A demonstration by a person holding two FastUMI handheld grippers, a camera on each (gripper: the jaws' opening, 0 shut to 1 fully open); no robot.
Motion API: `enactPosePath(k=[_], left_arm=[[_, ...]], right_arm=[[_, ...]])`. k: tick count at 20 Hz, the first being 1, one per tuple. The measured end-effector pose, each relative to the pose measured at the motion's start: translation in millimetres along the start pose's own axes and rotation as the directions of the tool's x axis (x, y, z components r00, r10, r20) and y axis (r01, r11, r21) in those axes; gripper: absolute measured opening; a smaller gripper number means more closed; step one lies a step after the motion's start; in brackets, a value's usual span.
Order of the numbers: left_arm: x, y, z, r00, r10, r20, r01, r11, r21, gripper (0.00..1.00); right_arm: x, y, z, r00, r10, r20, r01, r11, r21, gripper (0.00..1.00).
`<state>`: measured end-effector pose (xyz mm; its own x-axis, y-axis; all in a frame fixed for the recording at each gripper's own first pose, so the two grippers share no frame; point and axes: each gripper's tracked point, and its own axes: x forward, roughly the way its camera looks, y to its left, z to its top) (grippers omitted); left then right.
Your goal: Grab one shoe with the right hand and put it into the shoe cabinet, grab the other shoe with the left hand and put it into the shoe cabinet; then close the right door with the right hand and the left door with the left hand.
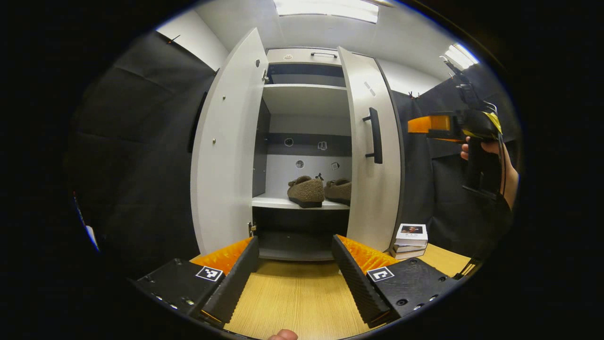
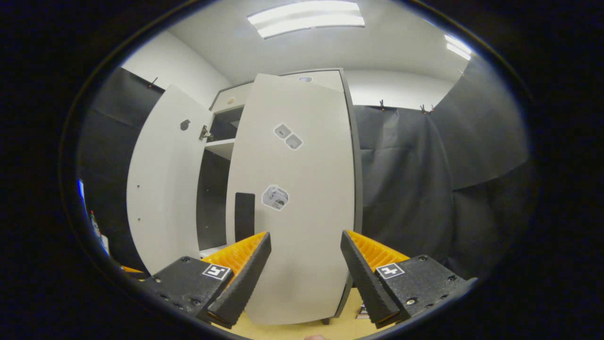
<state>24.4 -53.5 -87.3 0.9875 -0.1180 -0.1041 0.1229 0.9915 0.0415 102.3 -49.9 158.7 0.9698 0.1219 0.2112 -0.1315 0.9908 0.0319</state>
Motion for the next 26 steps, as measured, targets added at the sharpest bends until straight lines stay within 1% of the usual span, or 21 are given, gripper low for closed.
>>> enactPosePath(k=[1,5,6,7,8,10,11,14,16,17,18,19,20,21,22,23,24,26], left_arm=[[2,-2,0,1.000,-0.005,-0.001,0.005,1.000,0.002,0.95],[5,-13,2,1.000,-0.026,-0.002,0.026,1.000,-0.008,0.95],[7,-15,2,0.999,-0.032,-0.003,0.032,0.999,-0.010,0.95],[9,-17,3,0.999,-0.038,-0.004,0.038,0.999,-0.012,0.95],[9,-20,3,0.999,-0.042,-0.002,0.042,0.999,-0.010,0.95],[11,-25,5,0.999,-0.053,0.000,0.053,0.999,-0.009,0.95],[12,-27,4,0.998,-0.058,-0.002,0.058,0.998,-0.012,0.95],[14,-34,3,0.997,-0.077,-0.013,0.077,0.996,-0.037,0.95],[12,-33,13,0.997,-0.077,0.009,0.078,0.995,-0.056,0.95],[11,-32,22,0.997,-0.076,0.030,0.078,0.995,-0.066,0.95],[10,-29,29,0.996,-0.074,0.041,0.077,0.994,-0.079,0.95],[8,-23,37,0.997,-0.065,0.045,0.070,0.993,-0.098,0.95],[5,-12,52,0.996,-0.047,0.071,0.054,0.993,-0.109,0.95],[4,4,71,0.993,-0.008,0.121,0.022,0.994,-0.109,0.95],[3,27,90,0.985,0.037,0.169,-0.020,0.994,-0.103,0.95],[3,48,102,0.980,0.073,0.186,-0.056,0.994,-0.095,0.95],[-3,69,107,0.978,0.114,0.178,-0.100,0.991,-0.084,0.95],[-10,119,116,0.961,0.218,0.169,-0.212,0.976,-0.050,0.95]], right_arm=[[-10,-2,-7,1.000,-0.016,-0.006,0.016,1.000,-0.003,0.97],[-51,-10,-45,0.996,-0.091,-0.013,0.091,0.996,0.002,0.97],[-60,-13,-64,0.992,-0.114,-0.046,0.115,0.993,0.006,0.96],[-68,-14,-83,0.988,-0.128,-0.081,0.130,0.991,0.015,0.97],[-78,-12,-99,0.985,-0.134,-0.110,0.139,0.989,0.041,0.97],[-93,-9,-118,0.981,-0.140,-0.131,0.152,0.985,0.083,0.97],[-98,-9,-128,0.979,-0.150,-0.137,0.163,0.983,0.087,0.97],[-106,-11,-161,0.965,-0.160,-0.210,0.183,0.978,0.098,0.96],[-108,-11,-168,0.962,-0.152,-0.225,0.181,0.977,0.114,0.97],[-109,-11,-170,0.962,-0.152,-0.228,0.180,0.977,0.109,0.96],[-110,-12,-169,0.962,-0.155,-0.225,0.181,0.978,0.101,0.97],[-110,-13,-167,0.964,-0.155,-0.218,0.179,0.979,0.093,0.97],[-108,-11,-166,0.964,-0.146,-0.221,0.170,0.981,0.095,0.96],[-107,-7,-168,0.963,-0.128,-0.237,0.156,0.982,0.107,0.97],[-105,-2,-169,0.963,-0.110,-0.247,0.143,0.982,0.121,0.96],[-103,0,-167,0.964,-0.098,-0.247,0.134,0.982,0.133,0.97],[-101,3,-166,0.966,-0.089,-0.243,0.125,0.983,0.137,0.97],[-99,8,-167,0.965,-0.081,-0.248,0.114,0.986,0.122,0.95]])
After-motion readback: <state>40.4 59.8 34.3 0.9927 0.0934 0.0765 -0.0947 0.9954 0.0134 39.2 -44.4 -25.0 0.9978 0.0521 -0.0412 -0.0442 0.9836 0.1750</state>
